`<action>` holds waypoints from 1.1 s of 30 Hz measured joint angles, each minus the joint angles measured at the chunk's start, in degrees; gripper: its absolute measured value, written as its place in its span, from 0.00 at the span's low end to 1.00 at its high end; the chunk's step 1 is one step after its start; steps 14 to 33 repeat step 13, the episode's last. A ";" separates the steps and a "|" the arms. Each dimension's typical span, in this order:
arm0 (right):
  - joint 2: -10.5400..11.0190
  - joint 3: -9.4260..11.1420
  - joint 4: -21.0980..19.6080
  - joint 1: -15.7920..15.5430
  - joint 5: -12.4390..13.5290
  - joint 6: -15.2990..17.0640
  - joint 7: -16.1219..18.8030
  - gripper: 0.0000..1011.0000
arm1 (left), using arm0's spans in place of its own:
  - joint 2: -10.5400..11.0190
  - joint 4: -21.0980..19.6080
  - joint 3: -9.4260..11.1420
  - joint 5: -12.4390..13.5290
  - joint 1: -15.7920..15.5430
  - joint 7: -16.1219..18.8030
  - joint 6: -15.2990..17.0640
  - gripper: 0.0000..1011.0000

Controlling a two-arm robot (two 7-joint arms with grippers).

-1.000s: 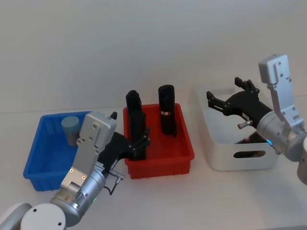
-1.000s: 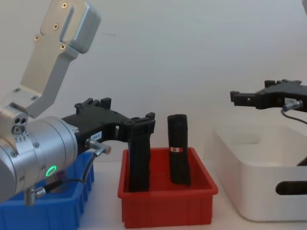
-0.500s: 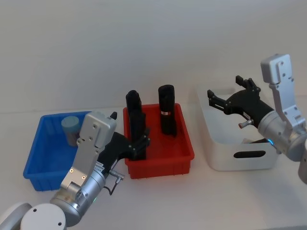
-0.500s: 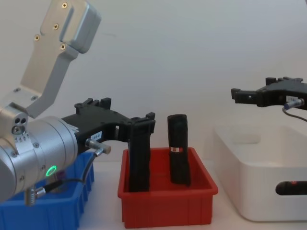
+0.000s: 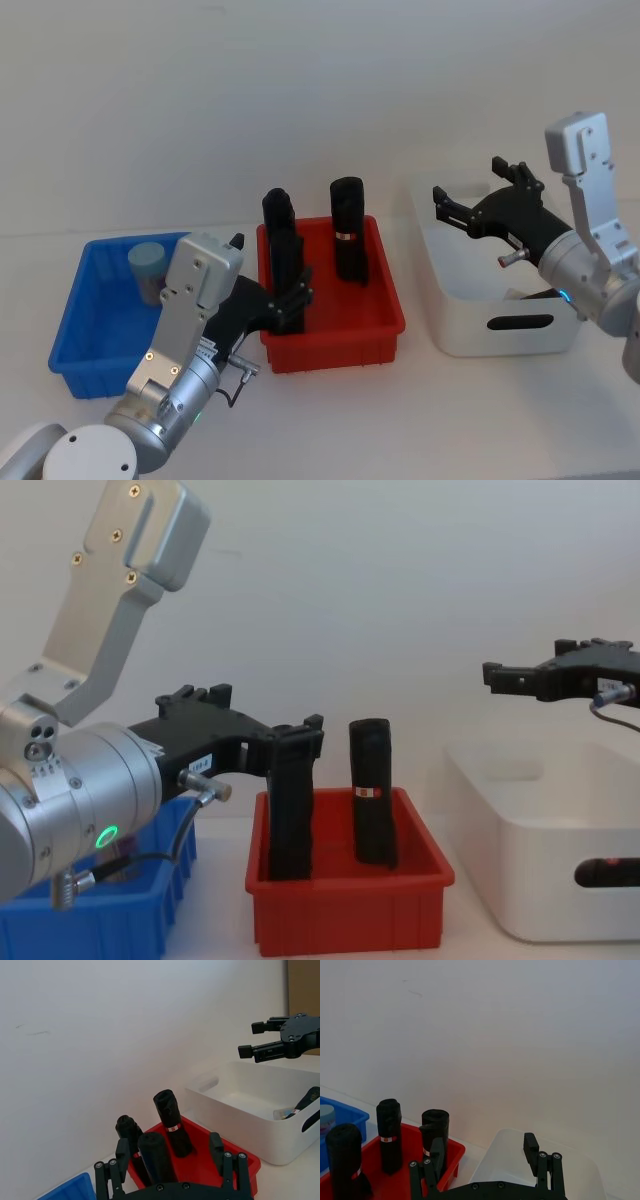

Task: Pick the cotton swabs from the blue box and place them into the white box.

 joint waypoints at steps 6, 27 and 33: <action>0.03 0.00 -0.04 -0.03 0.02 -0.04 0.00 0.99 | 0.00 0.00 0.00 0.00 0.00 0.00 0.00 0.99; 0.03 0.00 -0.07 -0.03 0.03 -0.09 -0.01 0.99 | 0.00 0.00 0.00 0.00 0.00 0.00 0.00 0.99; 0.03 0.00 -0.07 -0.03 0.03 -0.09 -0.01 0.99 | 0.00 0.00 0.00 0.00 0.00 0.00 0.00 0.99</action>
